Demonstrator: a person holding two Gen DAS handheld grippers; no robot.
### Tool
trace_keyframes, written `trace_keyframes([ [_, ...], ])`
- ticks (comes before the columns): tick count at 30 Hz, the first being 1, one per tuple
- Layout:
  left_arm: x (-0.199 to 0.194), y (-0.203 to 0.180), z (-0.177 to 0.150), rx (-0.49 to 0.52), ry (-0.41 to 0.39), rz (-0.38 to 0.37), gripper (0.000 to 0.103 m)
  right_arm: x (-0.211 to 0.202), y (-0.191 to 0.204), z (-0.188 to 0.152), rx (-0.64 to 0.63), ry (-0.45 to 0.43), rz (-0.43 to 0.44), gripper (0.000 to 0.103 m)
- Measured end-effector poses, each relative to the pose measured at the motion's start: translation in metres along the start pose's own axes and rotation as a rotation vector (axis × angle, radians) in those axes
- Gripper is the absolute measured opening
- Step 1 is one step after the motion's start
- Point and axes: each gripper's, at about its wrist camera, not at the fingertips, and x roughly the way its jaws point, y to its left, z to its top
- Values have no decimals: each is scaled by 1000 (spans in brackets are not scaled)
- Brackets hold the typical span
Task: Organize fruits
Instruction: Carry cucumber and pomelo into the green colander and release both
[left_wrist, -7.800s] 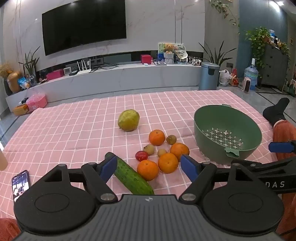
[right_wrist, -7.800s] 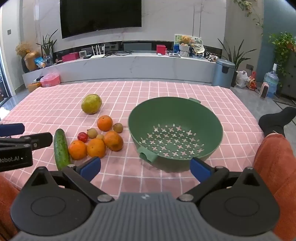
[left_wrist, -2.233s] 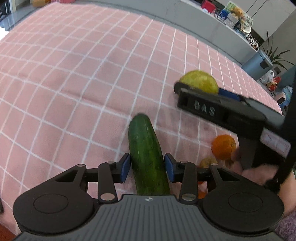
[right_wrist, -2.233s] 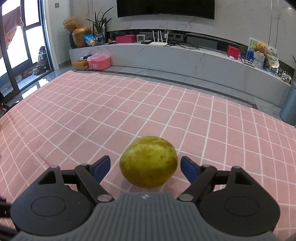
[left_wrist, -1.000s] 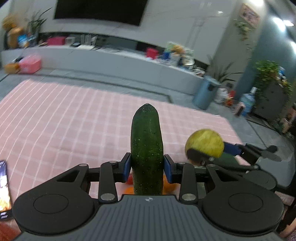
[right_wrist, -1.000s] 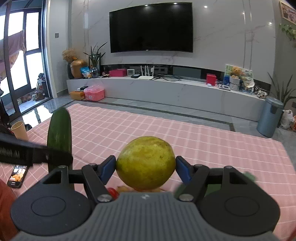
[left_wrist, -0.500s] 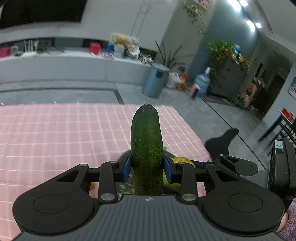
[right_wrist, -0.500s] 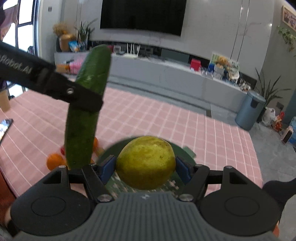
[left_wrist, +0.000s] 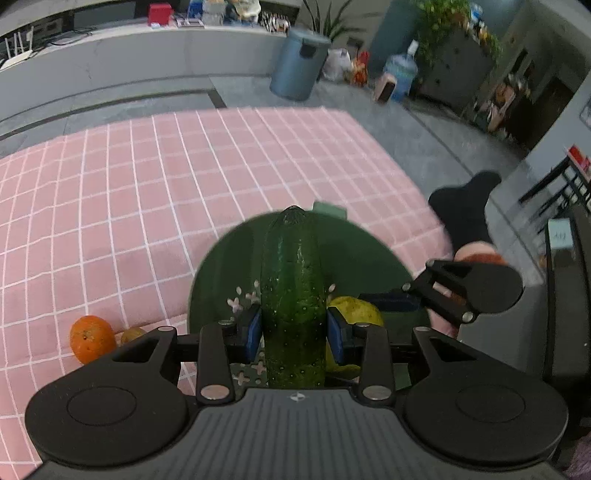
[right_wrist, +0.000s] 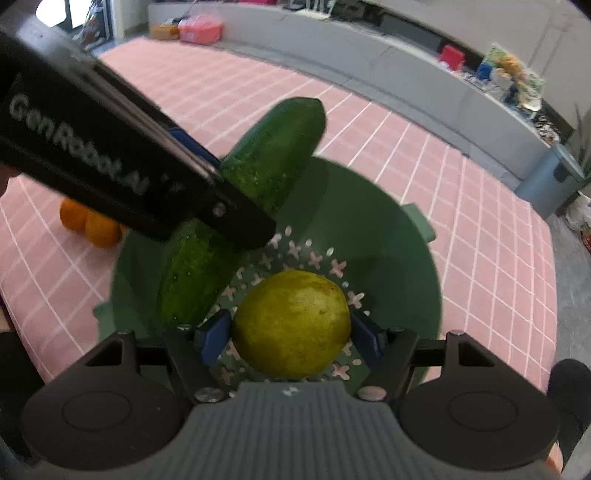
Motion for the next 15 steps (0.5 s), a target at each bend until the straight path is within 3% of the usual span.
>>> trace_keyframes([
  [5,20,2,3,1,56,6,41,10,-1,0,-27,34,18,67],
  [15,36,4,11,-7,84,35,43,14,-6,7,-18,43,30,67],
])
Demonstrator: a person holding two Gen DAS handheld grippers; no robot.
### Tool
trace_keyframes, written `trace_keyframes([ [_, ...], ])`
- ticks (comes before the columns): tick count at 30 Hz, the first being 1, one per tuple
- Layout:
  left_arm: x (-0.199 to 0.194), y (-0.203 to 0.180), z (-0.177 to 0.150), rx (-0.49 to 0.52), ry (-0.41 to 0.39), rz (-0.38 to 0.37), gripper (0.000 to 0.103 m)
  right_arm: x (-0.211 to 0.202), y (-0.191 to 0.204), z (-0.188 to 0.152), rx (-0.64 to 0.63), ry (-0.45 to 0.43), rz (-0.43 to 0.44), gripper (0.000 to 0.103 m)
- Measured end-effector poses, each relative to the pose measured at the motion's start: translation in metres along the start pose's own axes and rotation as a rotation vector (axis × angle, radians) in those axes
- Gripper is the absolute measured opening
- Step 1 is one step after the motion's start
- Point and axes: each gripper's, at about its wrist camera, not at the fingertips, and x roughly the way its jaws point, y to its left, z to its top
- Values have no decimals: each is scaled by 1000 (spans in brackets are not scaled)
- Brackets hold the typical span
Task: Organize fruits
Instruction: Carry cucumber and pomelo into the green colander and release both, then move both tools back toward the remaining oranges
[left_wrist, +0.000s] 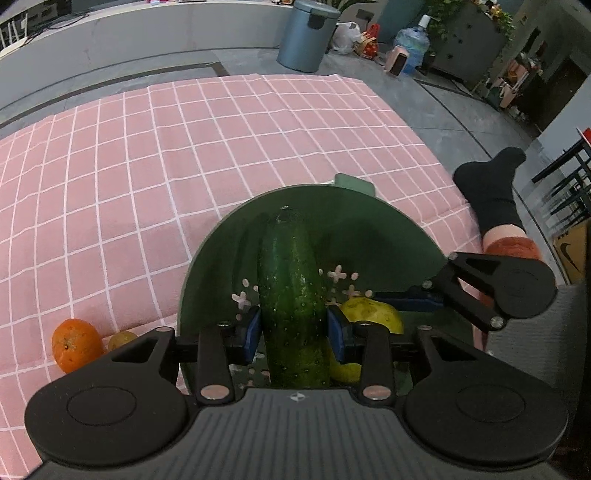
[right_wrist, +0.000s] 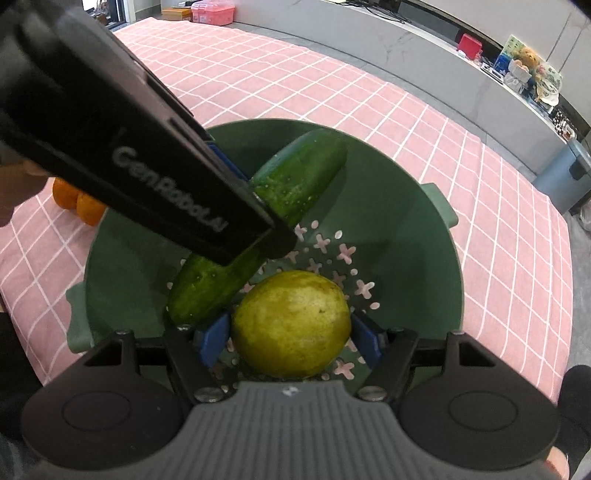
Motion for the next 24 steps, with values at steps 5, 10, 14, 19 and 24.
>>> trace_keyframes([
  [5,2,-5,-1,34,6,42,49,-3,1,3,3,1,-22,74],
  [10,-13,-11,-6,68,-19,68,53,-13,3,6,21,-7,-53,80],
  [14,-36,-15,-10,90,-61,63,54,-27,10,5,19,-36,-93,86],
  [19,-78,-17,-24,139,-149,73,55,-50,26,5,27,-85,-157,87],
  [24,-120,-6,-47,171,-238,102,55,-79,46,3,72,-201,-187,89],
])
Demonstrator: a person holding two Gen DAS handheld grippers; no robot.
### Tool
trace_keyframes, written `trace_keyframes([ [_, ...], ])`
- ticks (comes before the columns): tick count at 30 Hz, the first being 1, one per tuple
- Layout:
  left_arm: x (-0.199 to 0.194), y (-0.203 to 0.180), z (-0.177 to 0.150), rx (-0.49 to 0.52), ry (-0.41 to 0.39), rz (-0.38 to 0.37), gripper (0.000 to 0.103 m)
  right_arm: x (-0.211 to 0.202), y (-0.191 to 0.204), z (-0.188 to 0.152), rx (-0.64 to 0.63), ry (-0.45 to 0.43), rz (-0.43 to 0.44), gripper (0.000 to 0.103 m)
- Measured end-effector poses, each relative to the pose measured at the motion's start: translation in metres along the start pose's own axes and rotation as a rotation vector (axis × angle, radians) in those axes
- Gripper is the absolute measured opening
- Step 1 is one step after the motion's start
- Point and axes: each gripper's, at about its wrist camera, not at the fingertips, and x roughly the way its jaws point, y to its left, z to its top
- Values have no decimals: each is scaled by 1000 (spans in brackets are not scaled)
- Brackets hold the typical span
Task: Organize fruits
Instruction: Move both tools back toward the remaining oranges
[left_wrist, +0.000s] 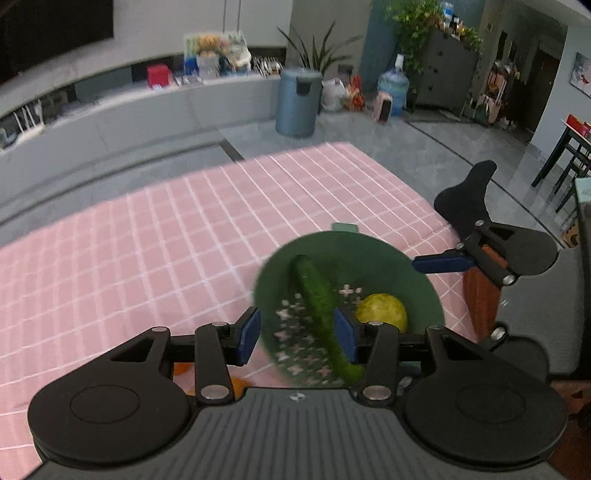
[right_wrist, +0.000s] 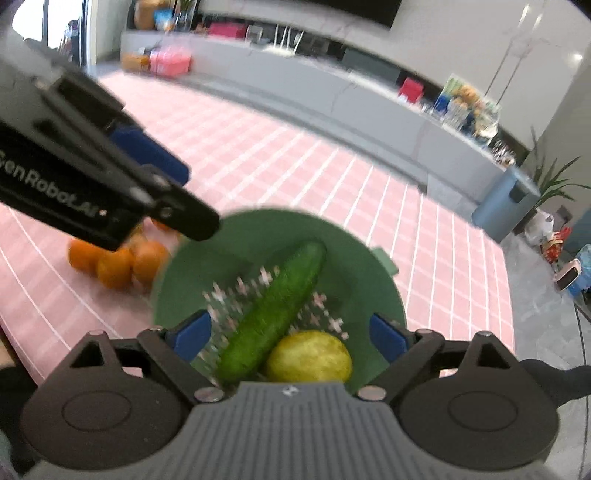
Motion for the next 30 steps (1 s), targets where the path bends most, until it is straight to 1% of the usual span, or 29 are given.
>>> trace_keyframes([
  [4,-29,15,-23,44,-43,48,55,-24,20,-1,51,-92,8,90],
  [9,-56,48,-56,88,-38,87,55,-39,50,-3,110,-171,32,91],
  [12,-68,82,-81,59,-51,152,55,-47,69,-3,131,-203,44,92],
  [15,-76,124,-102,-12,-75,220,55,-49,85,-3,140,-220,56,92],
  [17,-80,154,-115,-65,-85,302,55,-49,94,-2,148,-227,62,92],
  [18,-83,166,-119,-87,-84,330,55,-49,98,-1,151,-228,64,92],
  [21,-85,206,-133,-131,-49,390,55,-47,110,4,150,-232,61,92],
  [22,-84,215,-138,-127,-39,422,55,-45,114,5,146,-230,61,92],
  [25,-71,234,-152,-57,14,554,55,-42,123,14,131,-231,65,92],
  [27,-60,244,-163,-22,35,612,55,-40,128,19,123,-236,63,92],
  [30,-49,256,-172,-26,94,610,55,-36,131,26,119,-248,57,92],
])
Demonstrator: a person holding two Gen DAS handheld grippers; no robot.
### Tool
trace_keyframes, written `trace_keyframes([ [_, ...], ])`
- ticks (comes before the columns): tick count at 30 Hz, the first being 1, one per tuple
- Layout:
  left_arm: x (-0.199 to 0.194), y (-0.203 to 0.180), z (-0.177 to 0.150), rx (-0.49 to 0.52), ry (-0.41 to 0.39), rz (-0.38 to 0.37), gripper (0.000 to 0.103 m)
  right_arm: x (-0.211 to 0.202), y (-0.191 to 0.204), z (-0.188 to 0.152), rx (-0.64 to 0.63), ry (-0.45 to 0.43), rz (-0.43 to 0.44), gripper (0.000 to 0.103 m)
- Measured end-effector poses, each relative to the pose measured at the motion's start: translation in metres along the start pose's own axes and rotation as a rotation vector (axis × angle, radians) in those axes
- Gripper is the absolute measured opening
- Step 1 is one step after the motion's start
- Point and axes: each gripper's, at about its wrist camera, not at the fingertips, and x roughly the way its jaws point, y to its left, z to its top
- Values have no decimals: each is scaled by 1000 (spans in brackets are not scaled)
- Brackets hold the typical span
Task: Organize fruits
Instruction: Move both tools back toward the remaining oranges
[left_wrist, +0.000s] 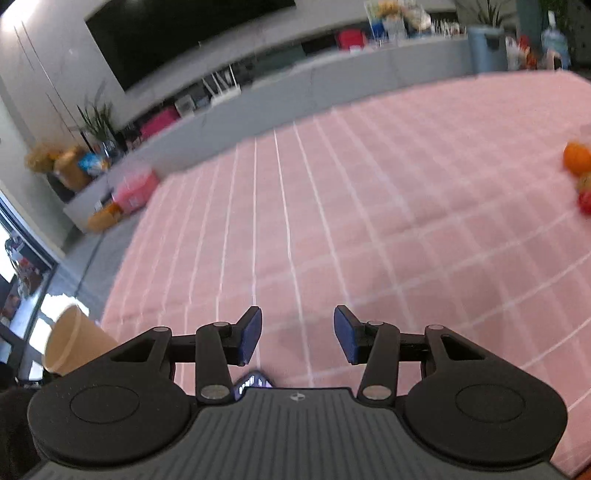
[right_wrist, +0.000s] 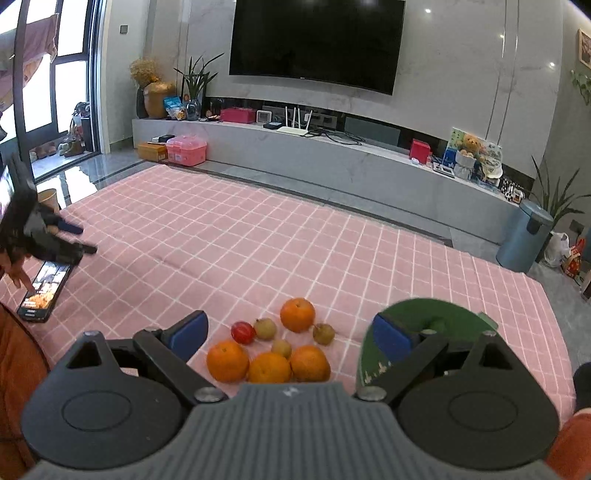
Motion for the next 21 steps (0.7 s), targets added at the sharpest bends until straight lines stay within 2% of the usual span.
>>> trace_keyframes([
  [3,11,1,-2,33,-12,37,55,7,3,3,-7,-11,-13,92],
  [5,18,6,-11,34,19,19,55,14,6,3,-10,-8,-22,92],
  [7,18,10,-16,30,-5,22,55,22,6,0,-2,1,-25,92],
  [14,25,29,-25,-54,-35,-5,64,50,7,-7,21,40,-49,92],
  [17,21,32,-23,-56,-61,44,64,57,8,-8,19,50,-52,92],
  [21,9,37,-10,-90,-98,-11,64,66,13,-11,-42,67,-63,92],
])
